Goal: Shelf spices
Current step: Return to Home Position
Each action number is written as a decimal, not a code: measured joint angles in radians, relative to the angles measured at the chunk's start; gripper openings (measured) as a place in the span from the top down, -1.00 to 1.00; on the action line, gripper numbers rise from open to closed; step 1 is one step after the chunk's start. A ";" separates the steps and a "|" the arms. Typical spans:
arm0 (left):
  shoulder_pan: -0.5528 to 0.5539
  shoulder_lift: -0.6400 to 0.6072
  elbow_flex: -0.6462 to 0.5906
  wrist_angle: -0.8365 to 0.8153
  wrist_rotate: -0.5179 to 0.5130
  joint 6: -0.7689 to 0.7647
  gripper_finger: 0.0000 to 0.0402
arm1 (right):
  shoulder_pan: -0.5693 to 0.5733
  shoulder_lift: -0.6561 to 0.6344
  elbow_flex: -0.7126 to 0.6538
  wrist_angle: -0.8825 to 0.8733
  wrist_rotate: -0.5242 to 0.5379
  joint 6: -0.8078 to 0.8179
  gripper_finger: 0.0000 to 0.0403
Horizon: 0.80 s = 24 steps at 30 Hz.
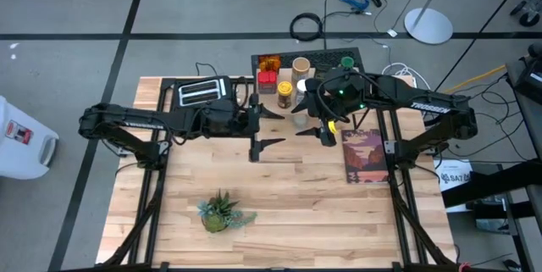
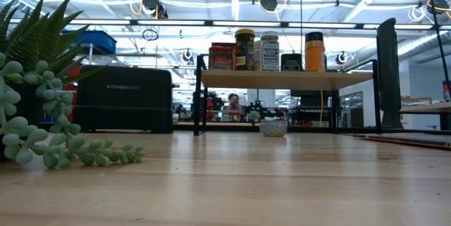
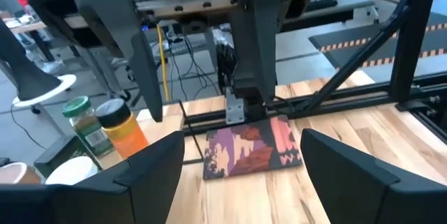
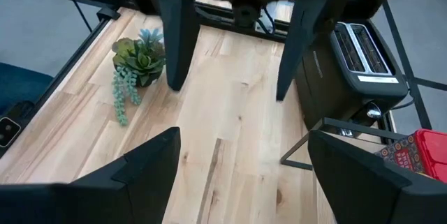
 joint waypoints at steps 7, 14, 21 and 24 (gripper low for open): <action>0.000 -0.052 0.000 -0.061 -0.020 0.005 -0.47 | 0.000 -0.035 0.000 -0.011 0.000 -0.012 -0.50; 0.000 -0.126 0.000 -0.146 -0.070 0.026 -0.47 | 0.000 -0.127 0.000 -0.056 0.000 -0.034 -0.50; 0.000 -0.221 0.000 -0.246 -0.088 0.022 -0.47 | 0.000 -0.247 0.000 -0.107 -0.001 -0.041 -0.50; 0.000 -0.265 0.000 -0.306 -0.103 0.020 -0.47 | 0.000 -0.291 0.000 -0.119 -0.002 -0.046 -0.50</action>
